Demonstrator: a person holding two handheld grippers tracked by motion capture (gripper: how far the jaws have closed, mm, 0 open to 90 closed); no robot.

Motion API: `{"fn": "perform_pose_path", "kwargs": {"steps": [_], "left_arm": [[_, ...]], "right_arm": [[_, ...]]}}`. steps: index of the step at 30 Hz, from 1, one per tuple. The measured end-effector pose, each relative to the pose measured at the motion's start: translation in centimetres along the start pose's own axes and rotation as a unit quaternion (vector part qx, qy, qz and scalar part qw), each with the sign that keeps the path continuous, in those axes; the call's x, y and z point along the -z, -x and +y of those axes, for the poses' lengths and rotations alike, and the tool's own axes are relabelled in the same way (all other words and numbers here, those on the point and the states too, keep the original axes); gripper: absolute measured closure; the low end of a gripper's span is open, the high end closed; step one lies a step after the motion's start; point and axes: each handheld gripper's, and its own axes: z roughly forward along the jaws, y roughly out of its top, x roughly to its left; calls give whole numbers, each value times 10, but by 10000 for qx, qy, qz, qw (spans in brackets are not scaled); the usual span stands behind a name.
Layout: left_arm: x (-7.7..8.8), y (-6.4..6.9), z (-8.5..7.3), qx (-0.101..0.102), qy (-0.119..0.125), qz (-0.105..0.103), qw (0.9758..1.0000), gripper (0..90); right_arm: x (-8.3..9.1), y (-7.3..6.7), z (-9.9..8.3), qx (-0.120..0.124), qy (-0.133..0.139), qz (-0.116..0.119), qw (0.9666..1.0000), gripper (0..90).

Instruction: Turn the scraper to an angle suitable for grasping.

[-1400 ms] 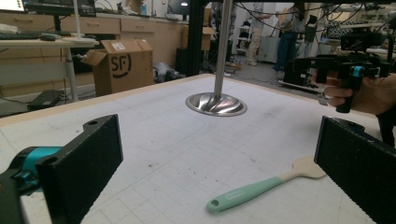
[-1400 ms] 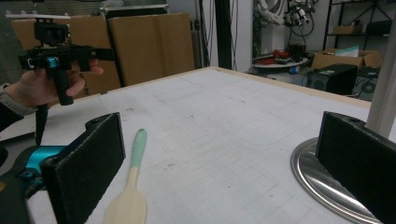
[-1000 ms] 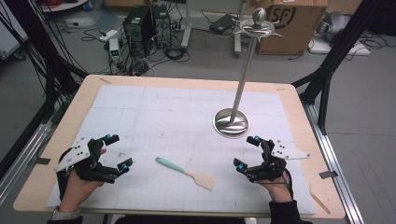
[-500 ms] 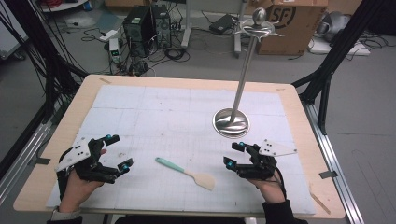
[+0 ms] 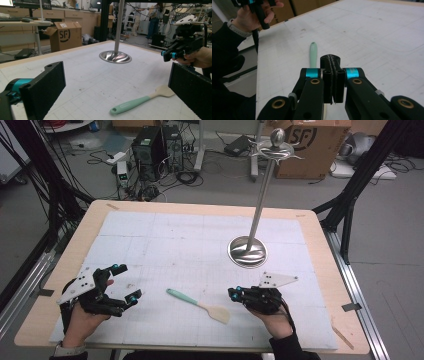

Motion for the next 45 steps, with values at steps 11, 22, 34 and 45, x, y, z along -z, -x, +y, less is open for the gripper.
{"fn": "perform_pose_path", "kwargs": {"steps": [11, 22, 34, 45], "left_arm": [[0, -1, -1, 3, -28, 44, 10000, 17], [0, -1, -3, 18, -94, 82, 9999, 17], [5, -1, -5, 39, -147, 180, 9997, 17], [9, -3, -5, 63, -113, 237, 9996, 17]], "right_arm": [[-44, -21, 3, 320, -756, -37, 9966, 897], [-81, -35, -5, 514, -1412, 57, 9886, 897], [-92, -36, -7, 611, -1664, -95, 9841, 900], [-67, -15, -11, 266, -1740, -9, 9844, 900]]}}
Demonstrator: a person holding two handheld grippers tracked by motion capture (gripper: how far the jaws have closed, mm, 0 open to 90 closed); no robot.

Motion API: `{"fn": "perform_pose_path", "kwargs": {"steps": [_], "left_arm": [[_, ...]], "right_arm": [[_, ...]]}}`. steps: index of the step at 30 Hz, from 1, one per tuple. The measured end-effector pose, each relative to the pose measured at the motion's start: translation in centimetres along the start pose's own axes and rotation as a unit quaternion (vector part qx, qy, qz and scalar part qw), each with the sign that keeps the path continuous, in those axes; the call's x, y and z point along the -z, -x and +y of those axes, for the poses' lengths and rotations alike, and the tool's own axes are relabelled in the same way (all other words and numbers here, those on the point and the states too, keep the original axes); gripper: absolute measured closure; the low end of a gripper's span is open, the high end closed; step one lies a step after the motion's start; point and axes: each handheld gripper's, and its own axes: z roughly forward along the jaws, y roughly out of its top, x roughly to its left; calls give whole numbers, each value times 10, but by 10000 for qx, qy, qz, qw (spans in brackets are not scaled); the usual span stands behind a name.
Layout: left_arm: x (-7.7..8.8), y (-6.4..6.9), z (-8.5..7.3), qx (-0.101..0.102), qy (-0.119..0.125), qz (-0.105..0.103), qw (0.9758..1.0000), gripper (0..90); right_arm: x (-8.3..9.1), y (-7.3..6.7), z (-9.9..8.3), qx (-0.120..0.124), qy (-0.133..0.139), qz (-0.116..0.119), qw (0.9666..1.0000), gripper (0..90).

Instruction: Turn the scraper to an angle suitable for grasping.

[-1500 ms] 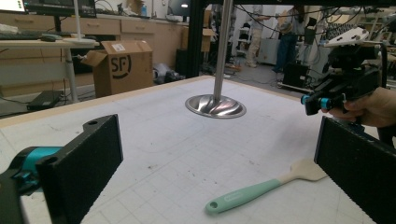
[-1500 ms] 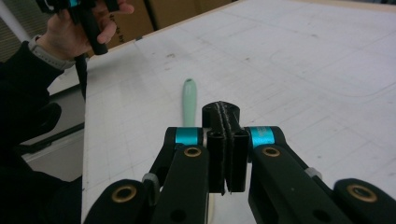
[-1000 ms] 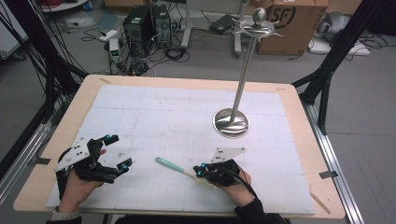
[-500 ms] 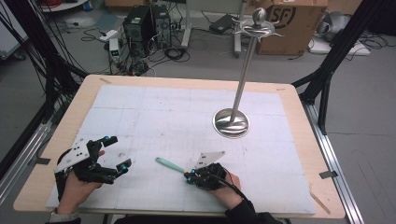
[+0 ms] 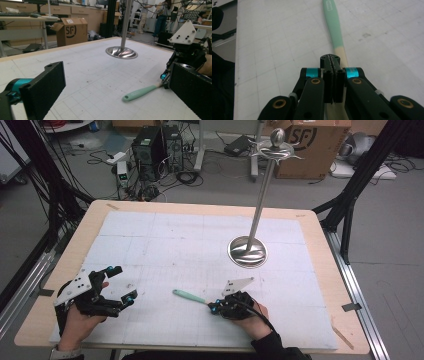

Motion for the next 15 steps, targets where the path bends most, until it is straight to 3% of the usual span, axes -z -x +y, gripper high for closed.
{"fn": "perform_pose_path", "kwargs": {"steps": [15], "left_arm": [[-2, 0, -1, 26, -36, -15, 10000, 17]], "right_arm": [[49, 34, -32, -248, -75, 1, 9997, 900]]}}
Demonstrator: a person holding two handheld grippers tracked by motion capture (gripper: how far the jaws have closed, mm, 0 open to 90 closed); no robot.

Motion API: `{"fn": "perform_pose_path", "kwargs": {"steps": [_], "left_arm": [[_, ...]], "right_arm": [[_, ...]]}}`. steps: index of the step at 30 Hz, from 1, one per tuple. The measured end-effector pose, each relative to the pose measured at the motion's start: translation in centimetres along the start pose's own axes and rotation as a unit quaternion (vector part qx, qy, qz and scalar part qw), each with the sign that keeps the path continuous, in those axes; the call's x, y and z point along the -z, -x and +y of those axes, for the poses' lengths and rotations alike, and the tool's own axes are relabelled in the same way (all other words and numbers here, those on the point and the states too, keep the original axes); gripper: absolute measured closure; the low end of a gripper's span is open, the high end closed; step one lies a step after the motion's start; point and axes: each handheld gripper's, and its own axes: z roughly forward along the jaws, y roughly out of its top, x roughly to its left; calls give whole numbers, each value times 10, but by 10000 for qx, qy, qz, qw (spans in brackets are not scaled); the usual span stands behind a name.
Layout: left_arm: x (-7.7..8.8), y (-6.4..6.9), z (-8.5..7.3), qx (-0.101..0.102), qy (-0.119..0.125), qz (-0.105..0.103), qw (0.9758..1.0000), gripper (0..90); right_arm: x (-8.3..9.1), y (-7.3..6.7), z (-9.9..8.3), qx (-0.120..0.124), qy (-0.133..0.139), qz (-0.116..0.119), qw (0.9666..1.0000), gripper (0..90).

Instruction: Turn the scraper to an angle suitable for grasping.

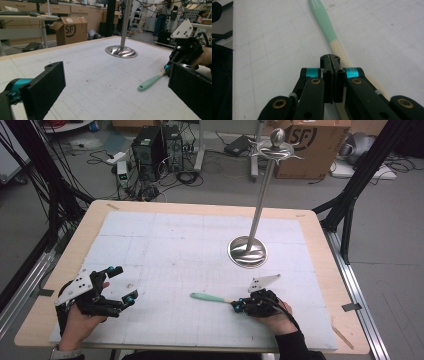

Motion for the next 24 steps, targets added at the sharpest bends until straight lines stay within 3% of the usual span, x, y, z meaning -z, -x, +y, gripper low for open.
{"fn": "perform_pose_path", "kwargs": {"steps": [3, 5, 9, 12, 16, 21, 24], "left_arm": [[-1, 0, -1, -13, -28, -19, 10000, 17], [-3, 1, -1, -56, -70, -13, 10000, 17], [-3, 1, -1, -41, -53, -5, 10000, 17], [-3, 1, -1, -66, -94, 21, 9999, 17], [-4, 1, -1, -65, -87, 31, 9999, 17], [-3, 0, -1, -56, -76, 56, 9999, 17], [-2, 0, -1, -51, -50, 35, 10000, 17]], "right_arm": [[3, -2, 1, 128, -18, -85, 9999, 900], [5, -1, 3, 115, 228, -111, 9996, 900], [11, 4, 5, 21, 512, -579, 9970, 900], [9, 9, 5, 45, 467, -804, 9957, 900], [-2, 10, 6, 367, 239, -982, 9942, 900], [-2, 10, 7, 514, 133, -961, 9940, 900], [3, 8, 5, 557, -33, -779, 9954, 900]]}}
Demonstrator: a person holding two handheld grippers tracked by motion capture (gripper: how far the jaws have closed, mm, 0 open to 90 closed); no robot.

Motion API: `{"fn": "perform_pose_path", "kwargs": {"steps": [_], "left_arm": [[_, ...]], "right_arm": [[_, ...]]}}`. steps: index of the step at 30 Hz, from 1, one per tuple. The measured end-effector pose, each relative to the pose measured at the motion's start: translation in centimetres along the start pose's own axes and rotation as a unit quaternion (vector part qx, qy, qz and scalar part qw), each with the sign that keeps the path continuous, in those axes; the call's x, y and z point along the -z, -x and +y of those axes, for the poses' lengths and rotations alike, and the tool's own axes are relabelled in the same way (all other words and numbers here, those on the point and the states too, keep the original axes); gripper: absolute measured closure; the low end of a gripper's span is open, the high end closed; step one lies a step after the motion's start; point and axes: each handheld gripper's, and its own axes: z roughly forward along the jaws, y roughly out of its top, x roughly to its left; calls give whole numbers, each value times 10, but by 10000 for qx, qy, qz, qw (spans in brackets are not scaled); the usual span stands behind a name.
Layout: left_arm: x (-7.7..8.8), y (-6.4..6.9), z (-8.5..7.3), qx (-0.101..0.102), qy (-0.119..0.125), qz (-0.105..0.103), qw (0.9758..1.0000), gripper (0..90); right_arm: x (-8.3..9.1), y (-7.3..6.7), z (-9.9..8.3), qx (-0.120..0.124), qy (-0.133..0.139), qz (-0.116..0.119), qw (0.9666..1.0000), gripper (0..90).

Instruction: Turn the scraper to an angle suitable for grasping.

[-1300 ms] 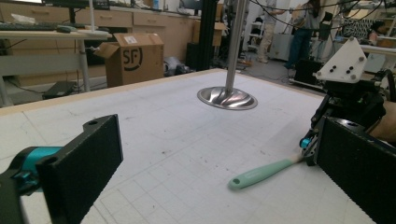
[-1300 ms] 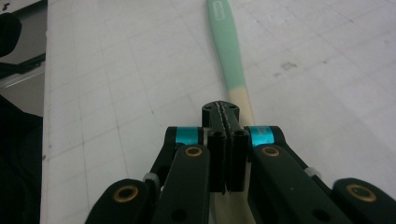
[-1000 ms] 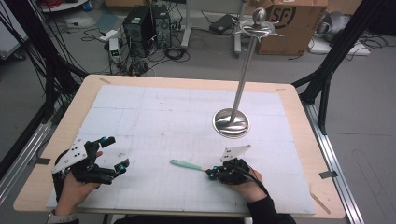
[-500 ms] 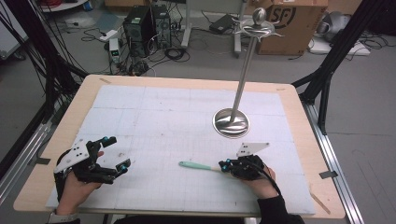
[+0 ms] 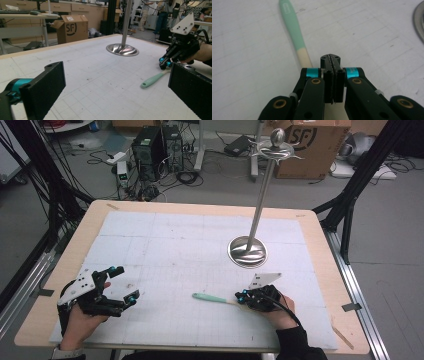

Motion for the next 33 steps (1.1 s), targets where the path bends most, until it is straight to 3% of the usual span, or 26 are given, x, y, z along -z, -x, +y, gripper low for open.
{"fn": "perform_pose_path", "kwargs": {"steps": [8, 17, 22, 26, 31, 33], "left_arm": [[0, 0, 0, 3, 12, -2, 10000, 17], [-1, 2, 1, -39, 3, -28, 10000, 17], [-2, 2, 1, -40, -33, -34, 10000, 17], [0, 1, 0, -42, 2, -68, 10000, 17], [1, 2, 0, -21, 71, -69, 9999, 17], [-1, 3, 0, -32, 62, -72, 9999, 17]], "right_arm": [[12, -4, -8, -5, -179, 373, 9991, 900], [15, -6, -8, -107, -287, 468, 9984, 900], [26, -9, 2, -126, 66, 400, 9991, 897], [36, -10, 6, -91, 324, 351, 9988, 770], [44, -10, 12, -82, 642, 189, 9977, 483], [45, -10, 13, -19, 628, 107, 9980, 443]]}}
